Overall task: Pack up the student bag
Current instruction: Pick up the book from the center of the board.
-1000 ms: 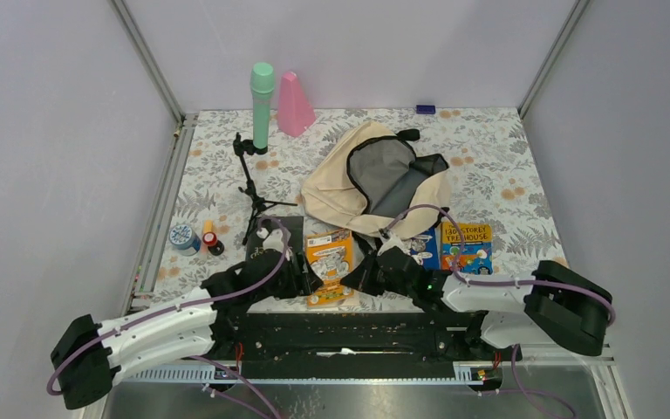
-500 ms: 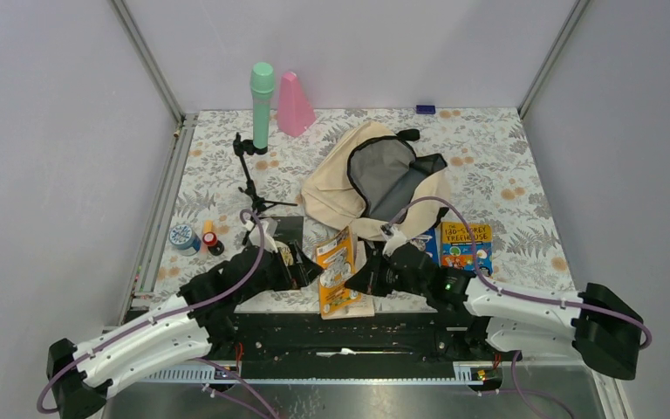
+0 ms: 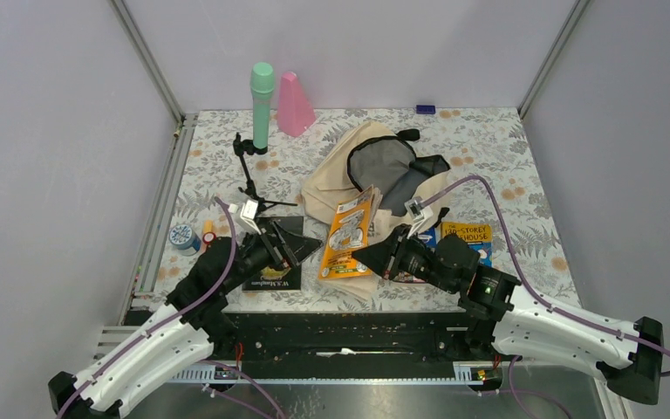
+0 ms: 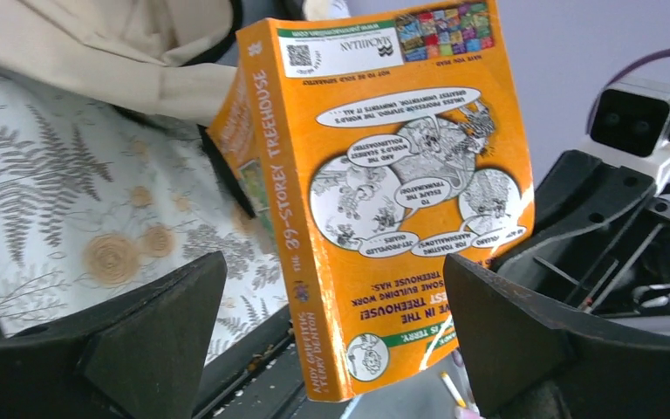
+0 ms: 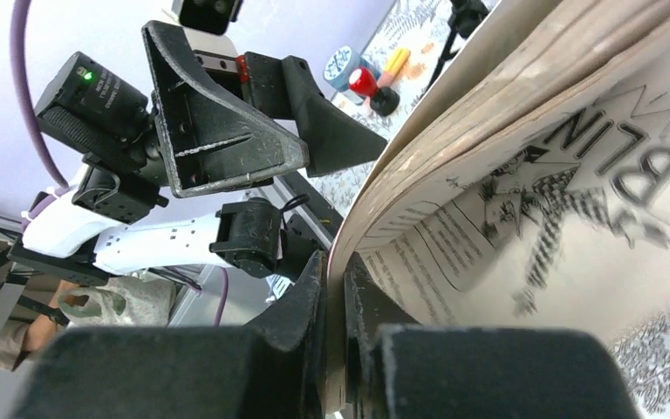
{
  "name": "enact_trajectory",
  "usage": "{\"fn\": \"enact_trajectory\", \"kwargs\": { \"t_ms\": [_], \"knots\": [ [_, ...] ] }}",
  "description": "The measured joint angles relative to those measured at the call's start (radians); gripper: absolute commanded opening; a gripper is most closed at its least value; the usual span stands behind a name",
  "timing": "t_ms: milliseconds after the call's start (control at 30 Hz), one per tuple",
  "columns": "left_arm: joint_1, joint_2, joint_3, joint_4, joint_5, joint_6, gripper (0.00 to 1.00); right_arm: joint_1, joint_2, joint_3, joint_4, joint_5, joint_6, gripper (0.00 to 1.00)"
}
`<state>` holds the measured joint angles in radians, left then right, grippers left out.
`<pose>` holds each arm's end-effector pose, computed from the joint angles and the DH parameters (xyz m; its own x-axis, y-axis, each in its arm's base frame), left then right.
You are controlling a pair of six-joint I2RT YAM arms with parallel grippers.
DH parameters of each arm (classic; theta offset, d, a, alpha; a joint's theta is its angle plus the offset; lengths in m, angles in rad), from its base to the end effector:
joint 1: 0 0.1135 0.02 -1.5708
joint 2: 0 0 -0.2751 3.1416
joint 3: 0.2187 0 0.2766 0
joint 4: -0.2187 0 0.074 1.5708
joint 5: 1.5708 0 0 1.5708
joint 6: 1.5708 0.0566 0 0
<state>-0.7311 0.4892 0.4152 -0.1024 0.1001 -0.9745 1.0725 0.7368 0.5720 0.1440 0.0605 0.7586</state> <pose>0.1296 -0.1238 0.2598 -0.6837 -0.4927 -0.5384 0.3061 0.4760 -0.8244 0.1095 0.1942 0.3105 -0.5905 0.3514 -0.7265 -0.6086 0.3974 0.6869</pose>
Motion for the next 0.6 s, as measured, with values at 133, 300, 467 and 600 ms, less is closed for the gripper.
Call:
{"fn": "enact_trajectory", "kwargs": {
  "t_ms": [133,300,467,600],
  "knots": [
    [0.032,0.037,-0.001,0.098,0.082,-0.04,0.99,0.0,-0.005,0.001,0.042,-0.008,-0.064,0.0],
    [0.054,0.095,-0.012,0.216,0.159,-0.103,0.99,0.0,-0.018,0.001,0.092,-0.04,-0.112,0.0],
    [0.055,0.164,-0.012,0.235,0.208,-0.138,0.99,0.0,-0.027,0.001,0.145,-0.066,-0.131,0.0],
    [0.055,0.19,-0.027,0.295,0.237,-0.19,0.98,0.0,-0.032,0.001,0.161,-0.077,-0.137,0.0]
  ]
}}
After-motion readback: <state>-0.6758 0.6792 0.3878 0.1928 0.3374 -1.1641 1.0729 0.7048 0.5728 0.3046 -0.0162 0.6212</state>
